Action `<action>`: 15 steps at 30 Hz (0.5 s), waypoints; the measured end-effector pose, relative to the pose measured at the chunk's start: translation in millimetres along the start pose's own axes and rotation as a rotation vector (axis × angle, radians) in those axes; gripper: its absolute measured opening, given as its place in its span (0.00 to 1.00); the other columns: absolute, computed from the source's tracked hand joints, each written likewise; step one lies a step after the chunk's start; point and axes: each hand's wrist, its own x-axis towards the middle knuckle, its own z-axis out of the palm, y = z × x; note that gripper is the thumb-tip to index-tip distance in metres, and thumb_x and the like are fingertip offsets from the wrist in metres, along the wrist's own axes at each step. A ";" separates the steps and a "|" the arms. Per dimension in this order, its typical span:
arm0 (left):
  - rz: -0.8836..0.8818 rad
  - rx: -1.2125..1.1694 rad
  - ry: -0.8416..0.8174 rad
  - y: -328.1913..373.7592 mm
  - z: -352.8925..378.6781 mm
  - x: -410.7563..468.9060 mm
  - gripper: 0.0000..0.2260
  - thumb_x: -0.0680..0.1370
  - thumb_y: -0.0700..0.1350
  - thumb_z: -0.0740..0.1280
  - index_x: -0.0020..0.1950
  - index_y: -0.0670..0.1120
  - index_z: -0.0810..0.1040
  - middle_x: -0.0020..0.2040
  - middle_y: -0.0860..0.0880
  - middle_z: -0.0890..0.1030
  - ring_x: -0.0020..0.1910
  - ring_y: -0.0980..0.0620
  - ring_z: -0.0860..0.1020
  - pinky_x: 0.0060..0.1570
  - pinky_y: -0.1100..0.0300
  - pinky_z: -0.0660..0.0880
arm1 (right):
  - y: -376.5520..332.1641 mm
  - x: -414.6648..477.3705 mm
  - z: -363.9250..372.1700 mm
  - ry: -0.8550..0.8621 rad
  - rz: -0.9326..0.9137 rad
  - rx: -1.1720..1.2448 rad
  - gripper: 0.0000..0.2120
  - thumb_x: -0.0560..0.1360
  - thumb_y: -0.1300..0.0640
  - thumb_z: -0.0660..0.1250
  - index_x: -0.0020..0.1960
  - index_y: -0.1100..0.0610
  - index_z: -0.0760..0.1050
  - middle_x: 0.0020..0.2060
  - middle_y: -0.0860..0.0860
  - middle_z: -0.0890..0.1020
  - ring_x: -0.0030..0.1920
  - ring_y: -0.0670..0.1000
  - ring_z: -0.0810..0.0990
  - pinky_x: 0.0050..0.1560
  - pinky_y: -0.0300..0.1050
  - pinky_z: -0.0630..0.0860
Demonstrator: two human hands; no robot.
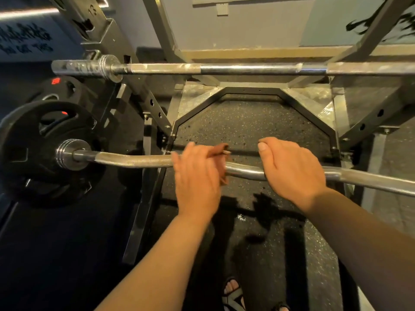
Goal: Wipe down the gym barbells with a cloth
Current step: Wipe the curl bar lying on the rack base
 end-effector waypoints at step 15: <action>0.013 -0.108 0.027 45.9 29.0 -23.6 0.17 0.85 0.50 0.48 0.65 0.50 0.74 0.66 0.55 0.74 0.80 0.52 0.57 0.80 0.53 0.39 | 41.6 -6.6 -2.3 0.020 0.017 -0.126 0.17 0.85 0.46 0.47 0.54 0.46 0.74 0.43 0.44 0.78 0.44 0.50 0.77 0.48 0.50 0.73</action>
